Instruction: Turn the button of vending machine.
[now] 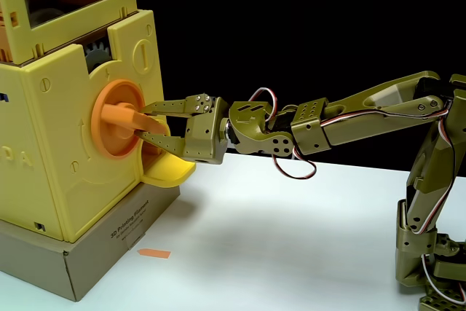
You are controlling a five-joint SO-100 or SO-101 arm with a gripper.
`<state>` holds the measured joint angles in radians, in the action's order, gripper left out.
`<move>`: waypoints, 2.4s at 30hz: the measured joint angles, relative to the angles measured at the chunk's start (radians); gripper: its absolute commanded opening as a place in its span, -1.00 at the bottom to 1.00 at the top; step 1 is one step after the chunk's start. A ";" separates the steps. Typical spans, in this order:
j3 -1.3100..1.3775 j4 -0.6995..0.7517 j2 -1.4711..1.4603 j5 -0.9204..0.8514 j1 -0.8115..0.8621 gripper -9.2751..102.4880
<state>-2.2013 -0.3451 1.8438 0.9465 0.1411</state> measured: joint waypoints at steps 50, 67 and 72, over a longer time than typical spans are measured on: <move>-0.158 0.002 0.164 0.686 -0.003 -0.26; -0.390 0.462 0.819 -0.385 0.081 -0.84; -0.403 0.583 0.966 -1.014 0.084 -0.84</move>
<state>-2.6047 0.2378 2.8103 -0.0675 0.2255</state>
